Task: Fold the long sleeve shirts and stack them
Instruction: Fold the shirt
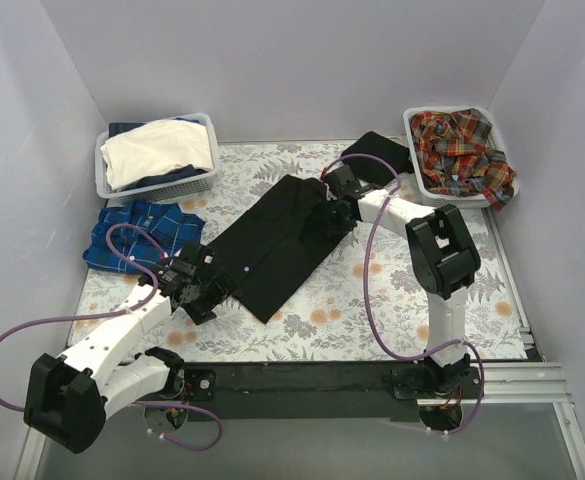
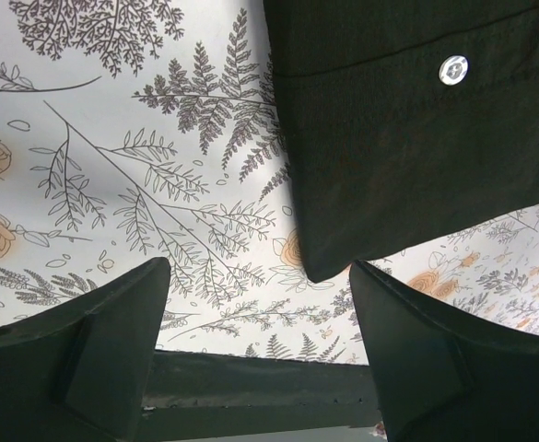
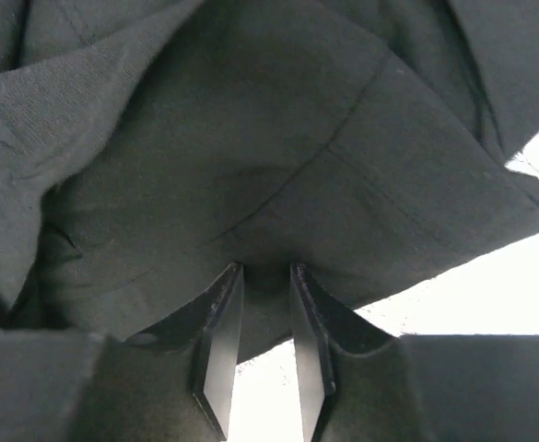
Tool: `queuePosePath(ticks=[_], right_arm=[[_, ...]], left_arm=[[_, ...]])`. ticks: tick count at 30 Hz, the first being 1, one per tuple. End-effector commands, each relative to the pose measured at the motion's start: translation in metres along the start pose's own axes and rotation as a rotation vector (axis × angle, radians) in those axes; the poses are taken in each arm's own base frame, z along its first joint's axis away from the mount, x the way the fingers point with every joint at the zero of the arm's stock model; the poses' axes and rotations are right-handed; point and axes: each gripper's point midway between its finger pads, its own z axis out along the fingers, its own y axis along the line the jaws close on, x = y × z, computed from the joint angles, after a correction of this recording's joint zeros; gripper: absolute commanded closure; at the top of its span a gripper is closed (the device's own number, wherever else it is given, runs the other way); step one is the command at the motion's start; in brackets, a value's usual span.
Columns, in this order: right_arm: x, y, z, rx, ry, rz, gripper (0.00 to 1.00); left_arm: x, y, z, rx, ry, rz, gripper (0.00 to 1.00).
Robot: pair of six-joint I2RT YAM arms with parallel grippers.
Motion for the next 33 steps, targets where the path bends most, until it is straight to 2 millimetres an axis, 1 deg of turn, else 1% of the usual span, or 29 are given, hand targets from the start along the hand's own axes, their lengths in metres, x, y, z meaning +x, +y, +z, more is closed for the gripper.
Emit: queuePosePath(ticks=[1,2,3,4,5,6,7,8,9,10,11,12,13,14,15,16,17,18,19,20,21,23,24,26,27,29,31,32,33], right_arm=[[0.034,-0.021,-0.004,0.090,0.024,0.057,0.66],[0.066,-0.031,-0.002,0.122,0.086,0.070,0.66],[0.077,-0.036,-0.005,0.142,0.096,0.080,0.66],[0.083,-0.036,-0.015,0.145,0.088,0.107,0.66],[0.098,-0.039,-0.019,0.155,0.107,0.123,0.66],[0.131,-0.046,-0.021,0.173,0.166,0.139,0.67],[0.138,-0.045,-0.032,0.167,0.153,0.176,0.67],[0.150,-0.045,-0.036,0.162,0.166,0.194,0.67],[0.183,-0.048,-0.042,0.167,0.229,0.217,0.67],[0.185,-0.044,-0.053,0.155,0.206,0.256,0.67],[0.194,-0.044,-0.059,0.148,0.212,0.277,0.67],[0.199,-0.038,-0.072,0.115,0.195,0.293,0.67],[0.219,-0.036,-0.078,0.111,0.225,0.306,0.67],[0.227,-0.034,-0.083,0.100,0.228,0.307,0.67],[0.229,-0.029,-0.095,0.075,0.213,0.307,0.67],[0.240,-0.027,-0.099,0.071,0.227,0.304,0.67],[0.242,-0.026,-0.104,0.069,0.226,0.307,0.67],[0.242,-0.025,-0.113,0.058,0.213,0.308,0.67],[0.242,-0.025,-0.117,0.054,0.205,0.306,0.67],[0.239,-0.026,-0.120,0.059,0.189,0.305,0.66],[0.237,-0.026,-0.125,0.063,0.183,0.304,0.66],[0.223,-0.023,-0.134,0.045,0.139,0.301,0.66],[0.222,-0.024,-0.138,0.055,0.141,0.300,0.66],[0.215,-0.022,-0.144,0.050,0.127,0.300,0.66],[0.210,-0.021,-0.150,0.050,0.116,0.301,0.66],[0.204,-0.021,-0.155,0.051,0.096,0.305,0.66],[0.194,-0.019,-0.163,0.044,0.060,0.309,0.66],[0.192,-0.020,-0.165,0.048,0.053,0.308,0.66],[0.185,-0.018,-0.170,0.042,0.033,0.308,0.66]], left_arm=[[-0.004,-0.008,0.000,0.023,-0.012,0.021,0.21],[-0.005,-0.008,0.001,0.022,-0.015,0.021,0.21],[-0.006,-0.009,0.003,0.021,-0.018,0.021,0.21],[-0.006,-0.009,0.003,0.019,-0.017,0.023,0.21],[-0.006,-0.008,0.005,0.017,-0.018,0.024,0.21],[-0.007,-0.009,0.006,0.018,-0.020,0.024,0.21],[-0.007,-0.008,0.007,0.015,-0.020,0.023,0.21],[-0.007,-0.008,0.009,0.012,-0.022,0.024,0.21],[-0.007,-0.009,0.011,0.012,-0.021,0.026,0.20],[-0.007,-0.009,0.012,0.011,-0.019,0.026,0.20],[-0.007,-0.010,0.013,0.015,-0.018,0.032,0.20],[-0.006,-0.012,0.017,0.027,-0.009,0.037,0.20],[-0.005,-0.014,0.020,0.038,-0.005,0.046,0.20],[-0.006,-0.016,0.023,0.049,-0.009,0.066,0.20],[-0.006,-0.026,0.026,0.093,0.000,0.075,0.20],[-0.003,-0.027,0.030,0.105,0.012,0.085,0.20],[-0.003,-0.031,0.032,0.124,0.015,0.089,0.20],[-0.008,-0.042,0.036,0.170,-0.002,0.098,0.20],[-0.007,-0.047,0.038,0.196,0.003,0.104,0.20],[-0.008,-0.050,0.042,0.207,0.001,0.103,0.20],[-0.014,-0.062,0.043,0.257,-0.025,0.105,0.20],[-0.017,-0.067,0.047,0.284,-0.042,0.106,0.20],[-0.022,-0.075,0.049,0.321,-0.063,0.106,0.20],[-0.024,-0.074,0.054,0.339,-0.078,0.117,0.20],[-0.031,-0.081,0.053,0.380,-0.103,0.120,0.20],[-0.037,-0.081,0.057,0.394,-0.120,0.125,0.20],[-0.041,-0.085,0.058,0.432,-0.126,0.140,0.21],[-0.043,-0.081,0.064,0.428,-0.120,0.136,0.21],[-0.041,-0.087,0.063,0.466,-0.102,0.144,0.21]])
